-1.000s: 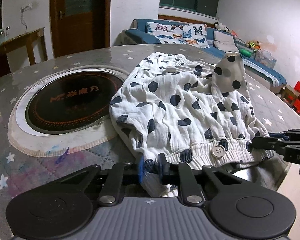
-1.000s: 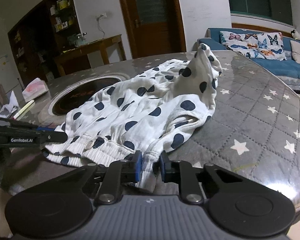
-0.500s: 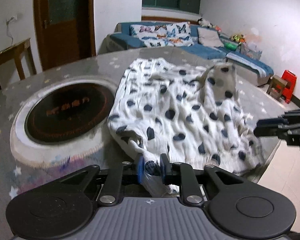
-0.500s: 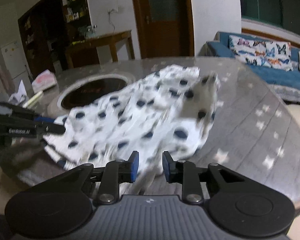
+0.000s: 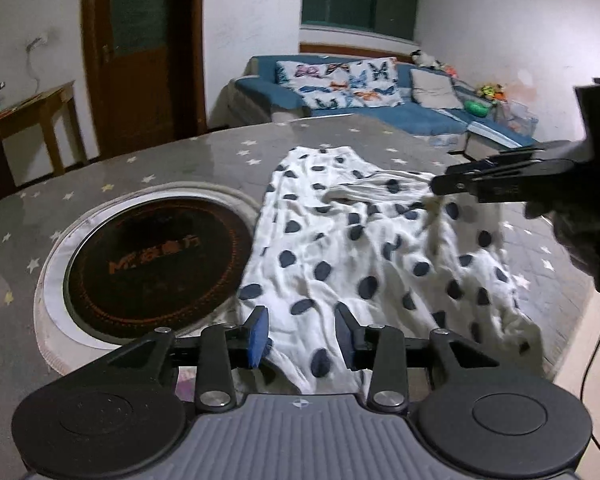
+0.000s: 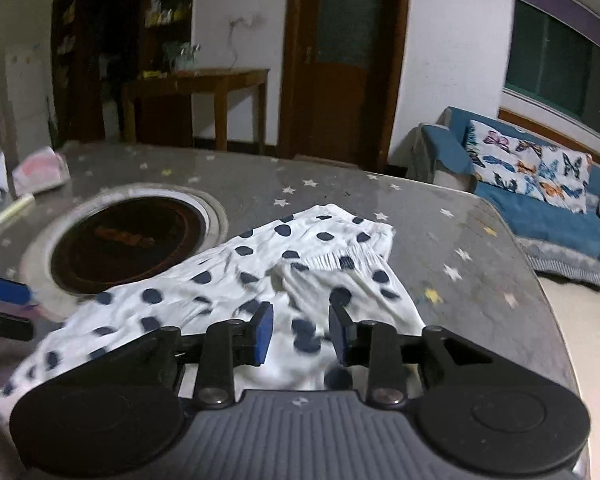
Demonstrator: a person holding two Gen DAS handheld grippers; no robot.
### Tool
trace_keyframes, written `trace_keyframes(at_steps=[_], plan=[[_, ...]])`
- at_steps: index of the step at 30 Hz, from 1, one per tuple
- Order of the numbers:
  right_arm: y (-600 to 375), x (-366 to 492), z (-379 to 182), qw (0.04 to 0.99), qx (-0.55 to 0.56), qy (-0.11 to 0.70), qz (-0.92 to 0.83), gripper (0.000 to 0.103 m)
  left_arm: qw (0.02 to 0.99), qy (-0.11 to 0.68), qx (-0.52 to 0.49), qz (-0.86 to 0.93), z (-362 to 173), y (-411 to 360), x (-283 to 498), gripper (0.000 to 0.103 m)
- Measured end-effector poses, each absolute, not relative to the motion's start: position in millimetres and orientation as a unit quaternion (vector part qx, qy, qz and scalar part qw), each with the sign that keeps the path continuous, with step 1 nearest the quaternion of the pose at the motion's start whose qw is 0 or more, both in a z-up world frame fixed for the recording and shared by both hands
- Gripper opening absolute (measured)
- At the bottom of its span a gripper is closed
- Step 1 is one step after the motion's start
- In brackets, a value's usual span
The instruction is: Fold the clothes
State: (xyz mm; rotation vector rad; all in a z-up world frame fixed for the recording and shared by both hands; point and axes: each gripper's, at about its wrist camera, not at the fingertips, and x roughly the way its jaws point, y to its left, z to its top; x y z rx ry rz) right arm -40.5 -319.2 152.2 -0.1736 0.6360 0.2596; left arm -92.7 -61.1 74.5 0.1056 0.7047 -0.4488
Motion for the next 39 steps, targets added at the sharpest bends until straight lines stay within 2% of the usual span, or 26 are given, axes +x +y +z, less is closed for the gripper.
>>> trace_keyframes(at_steps=[12,14,15,16,20,32,36,39], plan=[[-291,41,104,0.908,-0.153,0.366,0.138,0.037,0.906,0.37,0.054,-0.199,51,-87,-35,0.04],[-293,45,99,0.905,-0.163,0.369,0.131,0.034,0.903,0.376,0.057,-0.202,46,-91,-32,0.041],[-296,45,99,0.907,-0.164,0.367,0.127,0.029,0.901,0.378,0.059,-0.204,44,-93,-31,0.041],[-299,46,99,0.908,-0.164,0.364,0.123,0.019,0.9,0.381,0.061,-0.206,41,-95,-30,0.041],[-314,46,102,0.916,-0.164,0.35,0.105,0.004,0.895,0.389,0.064,-0.209,33,-99,-28,0.041],[-387,43,138,0.94,-0.124,0.318,0.015,0.003,0.893,0.395,0.069,-0.204,27,-103,-28,0.044],[-409,41,148,0.943,-0.11,0.314,-0.006,0.009,0.893,0.394,0.073,-0.203,26,-106,-28,0.045],[-384,35,146,0.938,-0.114,0.321,0.06,0.013,0.894,0.394,0.076,-0.201,25,-107,-28,0.046]])
